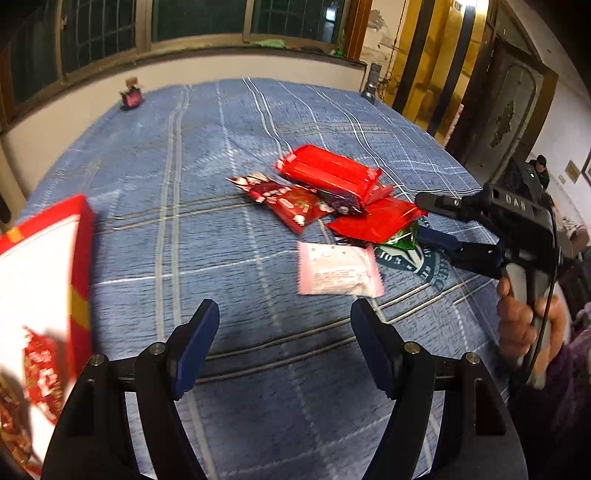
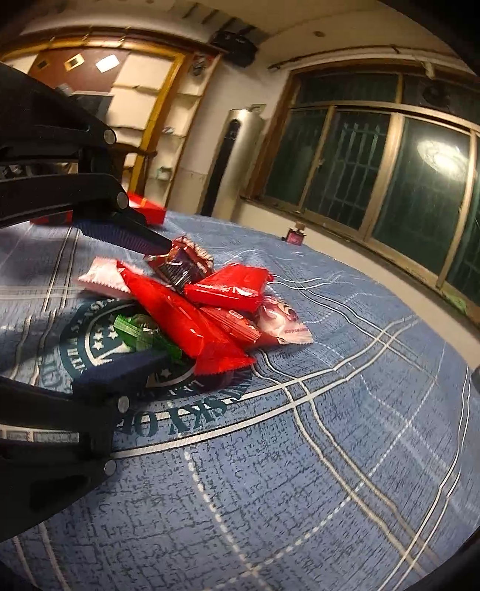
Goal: Organize snacks
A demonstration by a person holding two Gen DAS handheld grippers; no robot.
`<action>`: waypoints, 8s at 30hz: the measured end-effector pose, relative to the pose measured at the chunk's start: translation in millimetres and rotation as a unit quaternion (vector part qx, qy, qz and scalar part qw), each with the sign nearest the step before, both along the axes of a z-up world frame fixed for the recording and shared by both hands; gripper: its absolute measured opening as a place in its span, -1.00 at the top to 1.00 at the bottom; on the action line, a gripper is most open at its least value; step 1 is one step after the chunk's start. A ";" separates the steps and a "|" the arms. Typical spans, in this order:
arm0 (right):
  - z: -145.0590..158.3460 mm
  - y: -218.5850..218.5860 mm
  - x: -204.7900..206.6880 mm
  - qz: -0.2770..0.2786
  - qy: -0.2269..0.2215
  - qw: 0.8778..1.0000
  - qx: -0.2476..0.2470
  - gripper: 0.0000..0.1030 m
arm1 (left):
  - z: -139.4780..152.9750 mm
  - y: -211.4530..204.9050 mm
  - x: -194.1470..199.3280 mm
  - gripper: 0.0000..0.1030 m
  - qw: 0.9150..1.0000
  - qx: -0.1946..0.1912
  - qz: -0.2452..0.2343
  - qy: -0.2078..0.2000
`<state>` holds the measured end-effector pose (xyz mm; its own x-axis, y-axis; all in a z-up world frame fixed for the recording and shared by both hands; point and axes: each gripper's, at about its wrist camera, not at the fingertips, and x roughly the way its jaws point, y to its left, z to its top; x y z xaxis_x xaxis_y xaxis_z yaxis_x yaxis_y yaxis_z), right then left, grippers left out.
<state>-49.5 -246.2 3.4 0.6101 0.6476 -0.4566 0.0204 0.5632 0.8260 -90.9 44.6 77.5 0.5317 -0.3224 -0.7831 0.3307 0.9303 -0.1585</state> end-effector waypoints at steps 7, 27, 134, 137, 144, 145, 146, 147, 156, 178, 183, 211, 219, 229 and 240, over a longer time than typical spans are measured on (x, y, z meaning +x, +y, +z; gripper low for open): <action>34.0 13.9 -5.3 0.009 -0.024 0.977 -0.211 -0.11 | -4.7 -23.0 8.5 -0.43 1.000 0.004 -0.025 0.011; 27.5 81.3 16.7 0.182 -0.065 0.896 -0.399 -0.11 | -26.7 -48.6 33.0 -0.43 0.999 0.018 -0.031 0.033; 31.4 102.2 -46.8 0.147 -0.077 0.899 -0.405 0.37 | -20.7 31.6 0.3 0.20 0.994 0.044 0.072 0.071; 33.7 99.5 -51.0 0.142 -0.074 0.903 -0.399 0.38 | -18.0 29.9 -11.4 0.20 0.995 0.046 0.064 0.065; 48.1 102.1 -67.0 0.147 -0.085 0.918 -0.359 0.38 | -14.4 28.1 -32.9 0.20 0.996 0.046 0.053 0.059; 50.3 104.9 -69.1 0.149 -0.087 0.919 -0.354 0.38 | -13.3 28.1 -35.4 0.20 0.996 0.045 0.053 0.057; 52.3 108.5 -71.1 0.154 -0.090 0.920 -0.349 0.39 | -12.2 28.5 -38.0 0.20 0.996 0.044 0.052 0.055; 54.2 113.1 -72.8 0.159 -0.092 0.920 -0.346 0.39 | -9.8 30.2 -41.3 0.20 0.996 0.042 0.053 0.052; 69.6 188.4 -75.5 0.219 -0.124 0.918 -0.306 0.39 | 11.0 80.0 -60.4 0.20 0.994 0.030 0.101 0.016; 83.7 394.2 -54.7 0.319 -0.211 0.875 -0.296 0.33 | 17.6 226.2 -74.2 0.19 0.956 0.055 0.288 -0.018; 94.7 395.3 -49.6 0.305 -0.223 0.884 -0.276 0.25 | 20.8 231.1 -77.6 0.14 0.949 0.067 0.306 -0.025; 38.5 -9.4 -12.5 -0.103 -0.073 0.968 -0.216 -0.19 | 32.8 71.3 -53.2 -0.43 0.988 0.086 0.120 -0.047; 45.3 -4.0 -14.0 -0.100 -0.092 0.965 -0.223 -0.25 | 6.7 18.0 22.5 -0.43 0.992 0.017 0.110 0.058; 40.2 -1.1 -13.9 -0.081 -0.081 0.971 -0.209 -0.26 | -28.4 -17.5 82.2 -0.42 0.985 0.011 0.151 0.083; 35.7 4.9 -9.1 -0.067 -0.068 0.972 -0.214 -0.26 | -33.5 -43.5 104.9 -0.42 0.991 -0.009 0.128 0.046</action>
<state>-58.5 -241.3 39.1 0.7499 0.3270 -0.5751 0.0239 0.8554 0.5175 14.0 1.2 44.0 0.5254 -0.1999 -0.8270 0.0672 0.9787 -0.1938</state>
